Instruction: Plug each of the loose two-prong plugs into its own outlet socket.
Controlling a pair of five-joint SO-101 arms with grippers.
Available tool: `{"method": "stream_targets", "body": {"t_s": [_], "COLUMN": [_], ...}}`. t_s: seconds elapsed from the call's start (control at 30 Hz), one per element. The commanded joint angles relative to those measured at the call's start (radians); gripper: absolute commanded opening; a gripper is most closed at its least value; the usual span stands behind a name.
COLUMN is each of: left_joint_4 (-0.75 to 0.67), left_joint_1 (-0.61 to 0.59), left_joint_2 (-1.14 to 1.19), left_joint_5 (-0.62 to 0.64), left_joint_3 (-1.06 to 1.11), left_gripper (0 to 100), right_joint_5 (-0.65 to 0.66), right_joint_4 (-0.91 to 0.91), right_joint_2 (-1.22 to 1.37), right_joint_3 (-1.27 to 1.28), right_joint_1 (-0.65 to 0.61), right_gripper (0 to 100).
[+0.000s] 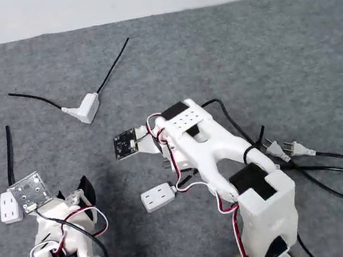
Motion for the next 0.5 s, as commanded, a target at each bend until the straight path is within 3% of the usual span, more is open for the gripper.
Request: {"method": "stream_targets", "body": {"t_s": [0.0, 0.47], "left_joint_4": [0.000, 0.000], "left_joint_1": [0.008, 0.008], "left_joint_2": [-0.011, -0.011], "left_joint_5": [-0.008, -0.008], "left_joint_3": [-0.010, -0.010], "left_gripper": [22, 22], "right_joint_5": [-0.006, -0.025], "right_joint_4": [0.019, 0.044], "right_joint_2": [-0.005, 0.001], "right_joint_3": [-0.034, -0.031], "right_joint_1": [-0.024, -0.081], "right_gripper": [10.4, 15.4]}}
